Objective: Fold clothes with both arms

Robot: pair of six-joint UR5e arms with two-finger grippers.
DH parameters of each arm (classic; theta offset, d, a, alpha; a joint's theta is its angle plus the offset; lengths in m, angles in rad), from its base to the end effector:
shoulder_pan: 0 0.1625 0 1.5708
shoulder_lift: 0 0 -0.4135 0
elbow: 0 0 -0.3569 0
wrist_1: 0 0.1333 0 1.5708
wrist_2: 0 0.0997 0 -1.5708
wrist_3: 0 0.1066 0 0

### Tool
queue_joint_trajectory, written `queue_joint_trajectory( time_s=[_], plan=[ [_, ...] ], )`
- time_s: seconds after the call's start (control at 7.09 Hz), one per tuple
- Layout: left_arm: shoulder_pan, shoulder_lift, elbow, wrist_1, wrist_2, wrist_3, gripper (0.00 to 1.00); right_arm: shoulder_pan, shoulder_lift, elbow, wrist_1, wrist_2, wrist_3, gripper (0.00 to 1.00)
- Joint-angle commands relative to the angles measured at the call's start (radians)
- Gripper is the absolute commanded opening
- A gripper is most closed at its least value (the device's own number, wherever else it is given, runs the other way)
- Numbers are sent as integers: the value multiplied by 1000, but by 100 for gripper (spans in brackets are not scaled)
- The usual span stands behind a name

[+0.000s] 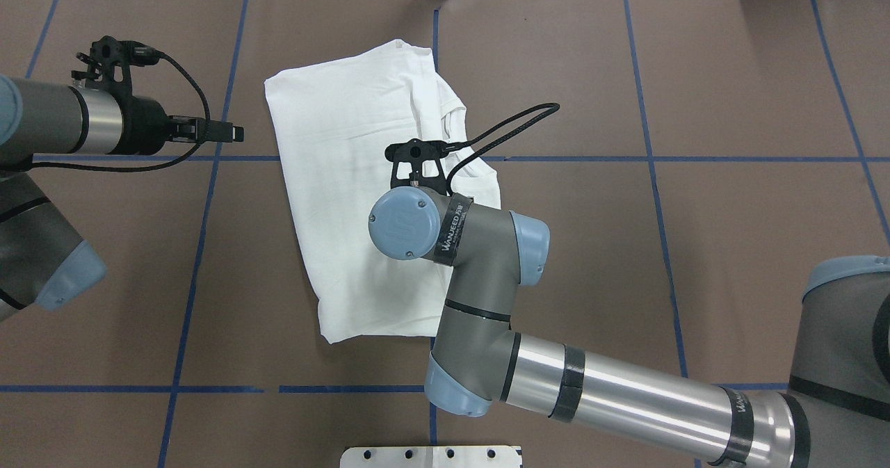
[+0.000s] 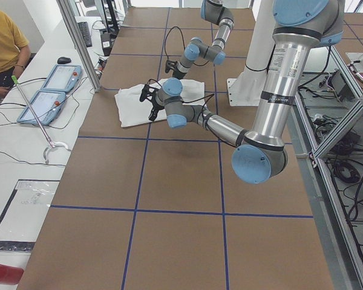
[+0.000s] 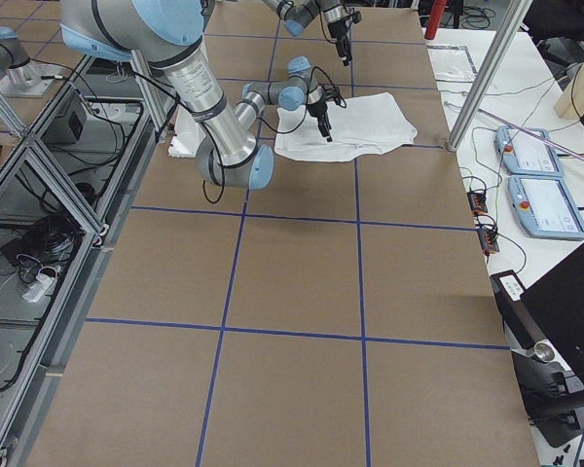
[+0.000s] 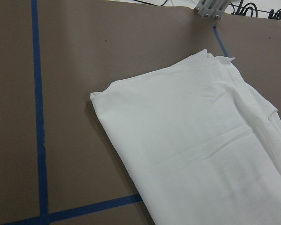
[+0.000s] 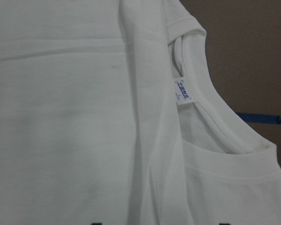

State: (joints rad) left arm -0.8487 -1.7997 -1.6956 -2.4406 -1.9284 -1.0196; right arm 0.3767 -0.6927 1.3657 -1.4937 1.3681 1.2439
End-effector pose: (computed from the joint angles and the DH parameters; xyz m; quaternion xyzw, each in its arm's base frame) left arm 0.2958 -0.4810 0.3818 0.2527 0.5261 -0.0184 0.8118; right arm -0.6325 -0.4166 0.2125 0.2140 -0.3097 0.0601 0.9245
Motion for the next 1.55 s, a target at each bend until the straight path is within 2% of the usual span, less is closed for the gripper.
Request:
queue_joint_trajectory(
  time_s=[0.0,0.14,0.28,0.42,0.99,1.13,1.27,1.41],
  plan=[
    [0,0,4,0,0,1,100,-10,4,6,-97,-20,-12,59],
    [0,0,4,0,0,1,100,-12,4,7,-120,-30,-18,45],
    [0,0,7,0,0,1,100,-12,9,7,-128,-32,-29,17],
    [0,0,7,-2,2,1,100,-13,10,7,-128,-35,-29,0],
    [3,0,8,0,2,1,100,14,1,15,-128,-38,-41,0],
    [3,0,8,-2,2,1,100,25,-40,35,-120,-38,-87,0],
    [3,0,10,-2,2,1,100,30,-103,97,-116,-41,-121,0],
    [3,2,8,-2,2,1,100,28,-157,136,-114,-55,-121,61]
  ],
)
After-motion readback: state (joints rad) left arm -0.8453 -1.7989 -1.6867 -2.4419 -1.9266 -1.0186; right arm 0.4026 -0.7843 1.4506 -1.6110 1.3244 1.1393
